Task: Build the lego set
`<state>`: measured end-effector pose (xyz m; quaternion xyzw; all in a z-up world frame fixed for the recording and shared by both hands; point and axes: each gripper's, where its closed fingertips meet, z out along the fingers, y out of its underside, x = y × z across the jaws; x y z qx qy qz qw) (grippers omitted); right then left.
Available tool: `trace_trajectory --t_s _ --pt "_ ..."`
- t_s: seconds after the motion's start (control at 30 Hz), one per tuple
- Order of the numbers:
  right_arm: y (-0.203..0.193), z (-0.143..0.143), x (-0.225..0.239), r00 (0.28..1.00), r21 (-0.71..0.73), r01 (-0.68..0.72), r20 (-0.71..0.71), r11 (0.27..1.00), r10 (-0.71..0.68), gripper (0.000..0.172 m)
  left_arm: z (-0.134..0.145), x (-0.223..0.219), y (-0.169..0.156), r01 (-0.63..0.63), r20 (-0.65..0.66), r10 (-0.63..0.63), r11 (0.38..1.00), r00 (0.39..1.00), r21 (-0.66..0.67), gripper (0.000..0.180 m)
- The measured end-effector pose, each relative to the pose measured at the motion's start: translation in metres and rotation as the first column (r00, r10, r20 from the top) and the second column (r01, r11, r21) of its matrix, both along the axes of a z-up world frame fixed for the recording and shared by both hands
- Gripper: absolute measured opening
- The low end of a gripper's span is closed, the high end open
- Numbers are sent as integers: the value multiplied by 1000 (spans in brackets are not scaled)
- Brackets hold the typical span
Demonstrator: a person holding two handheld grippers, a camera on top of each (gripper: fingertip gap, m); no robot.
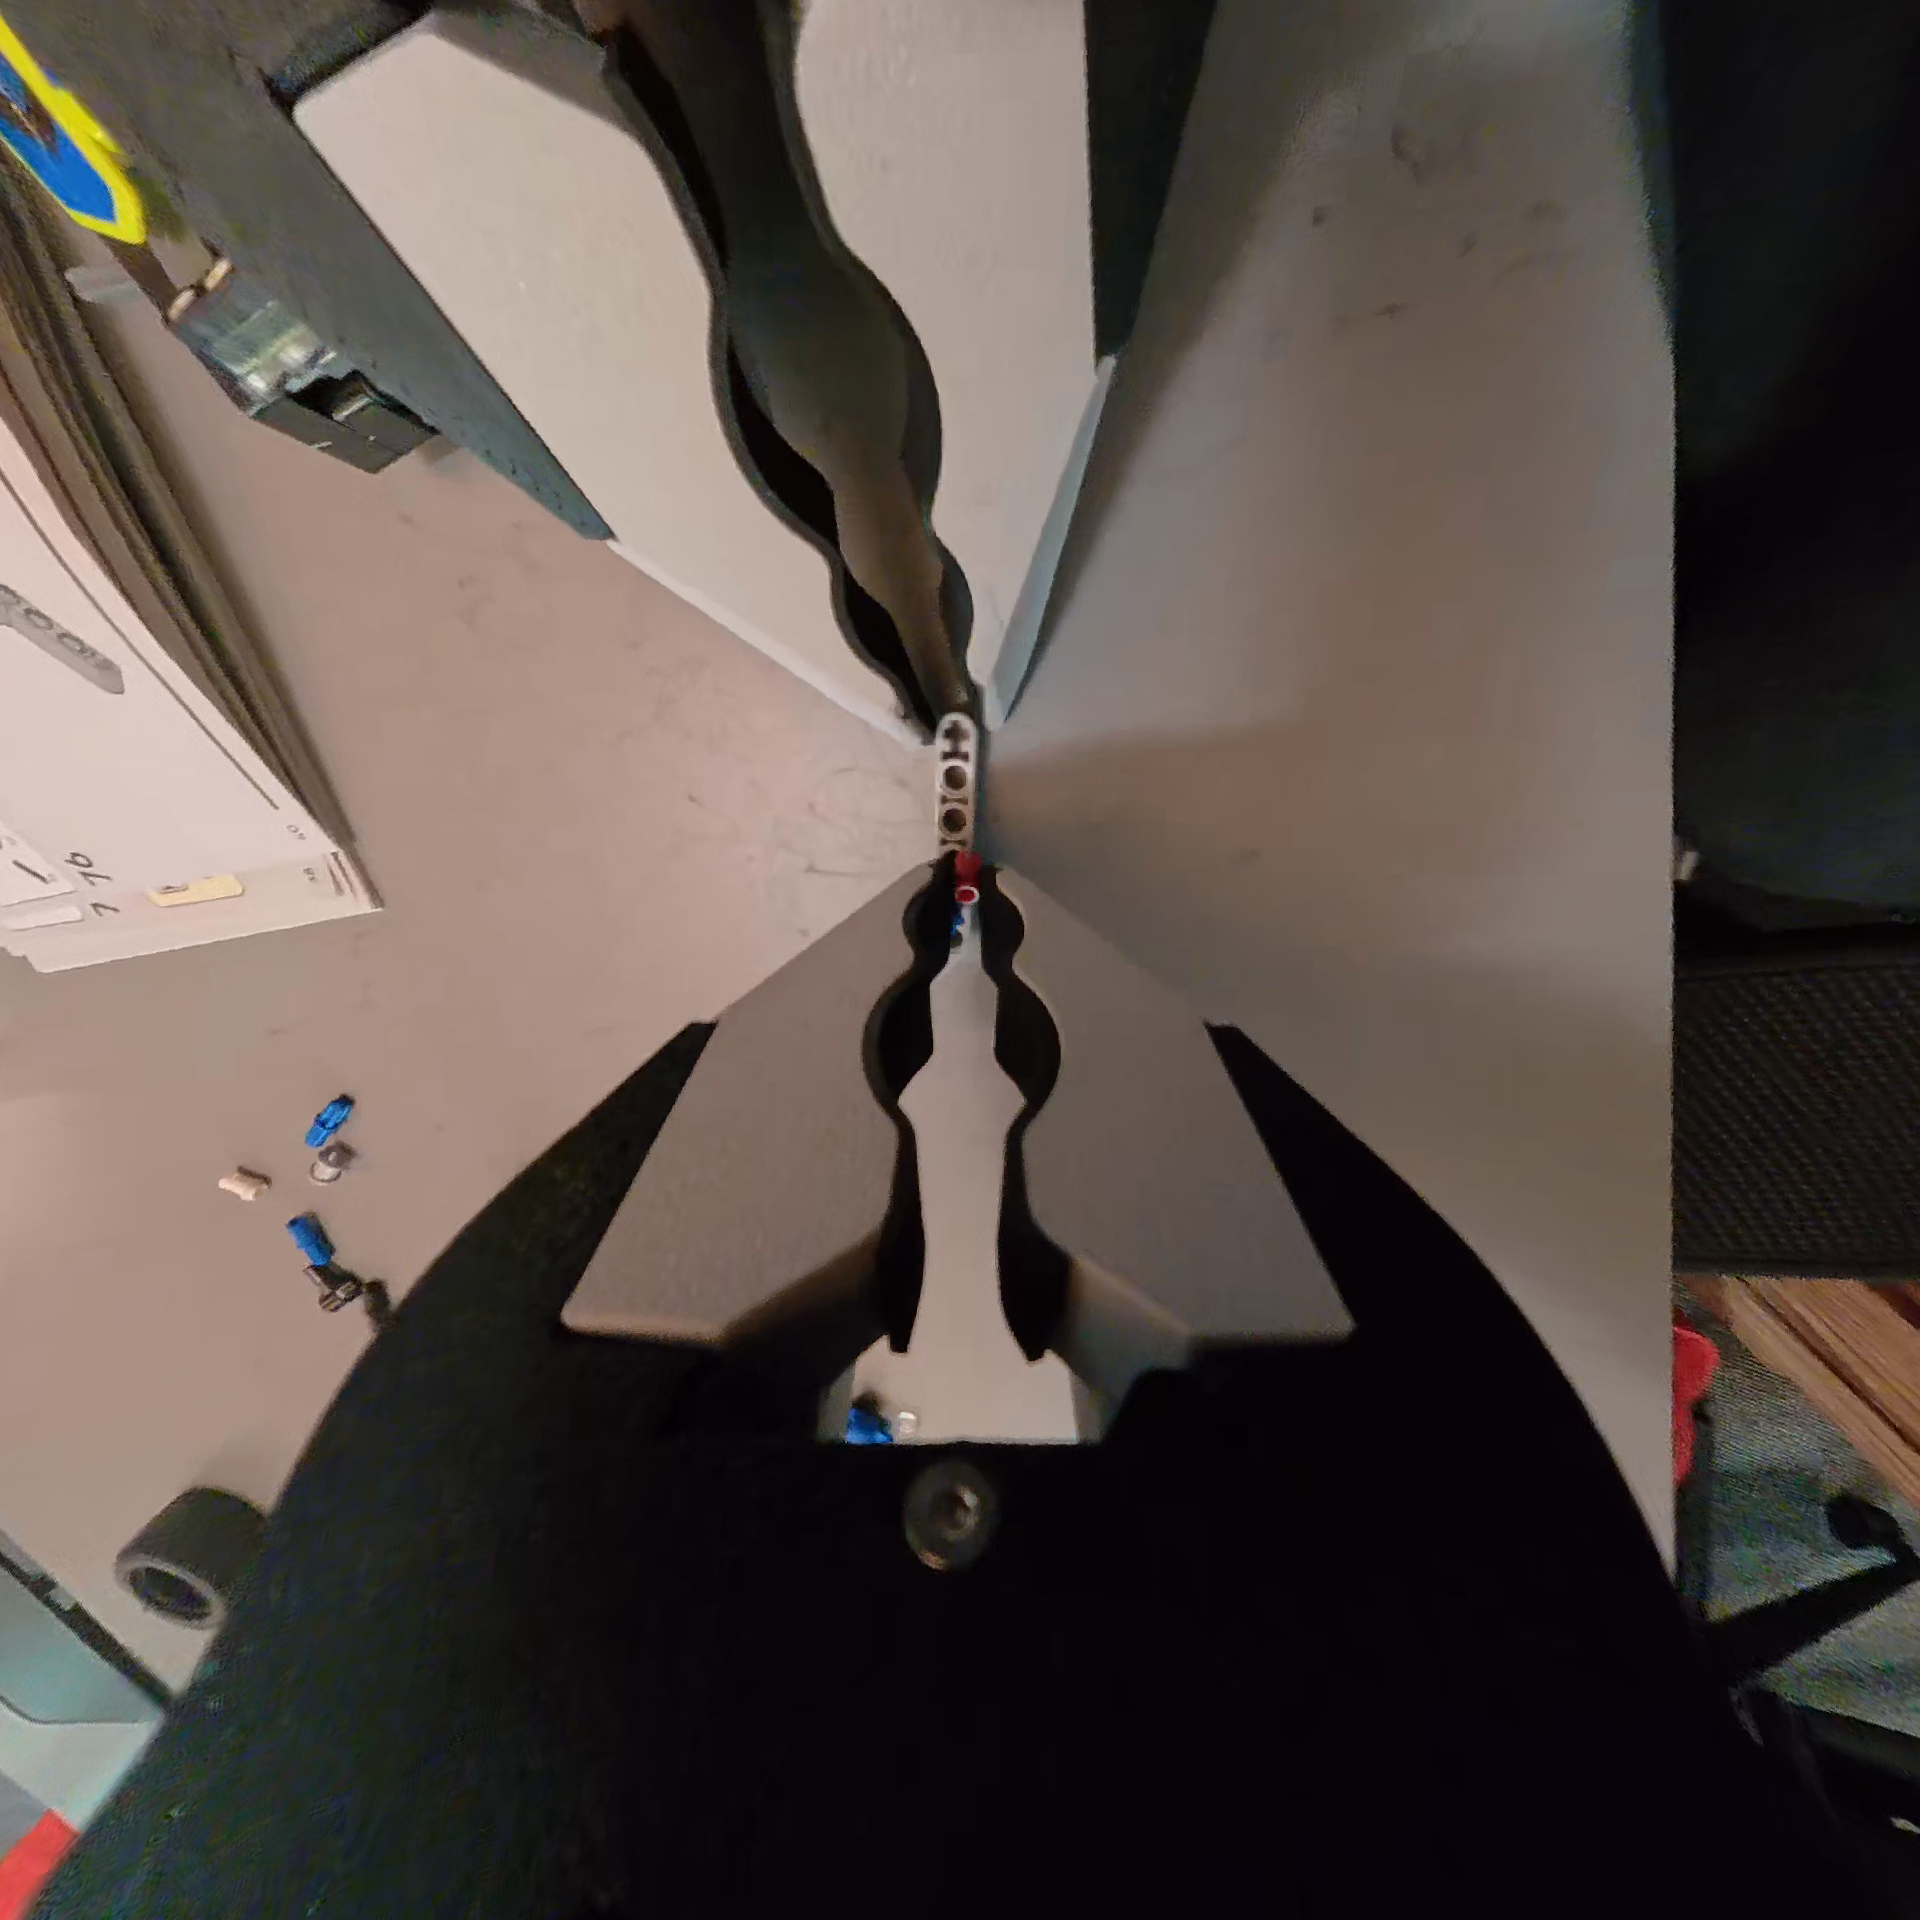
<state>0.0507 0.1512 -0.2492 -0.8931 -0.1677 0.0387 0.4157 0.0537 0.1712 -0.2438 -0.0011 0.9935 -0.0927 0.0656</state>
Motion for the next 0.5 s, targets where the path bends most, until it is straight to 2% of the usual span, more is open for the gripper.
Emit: trace_trajectory --t_s 0.17,0.37,0.47,0.5 --pt "7 0 -11 999 -12 -43 -31 999 42 7 1 0 6 60 56 -60 998 997 4 1" --pt "14 0 -11 999 -17 -21 -44 1000 20 7 6 -2 12 14 101 -5 997 995 -82 1" --pt "17 1 -9 996 -24 25 -83 999 -27 23 8 -1 13 4 140 13 993 990 -120 1" --pt "16 1 -10 995 -25 29 -90 999 -31 22 8 -2 14 5 143 12 993 990 -122 1"
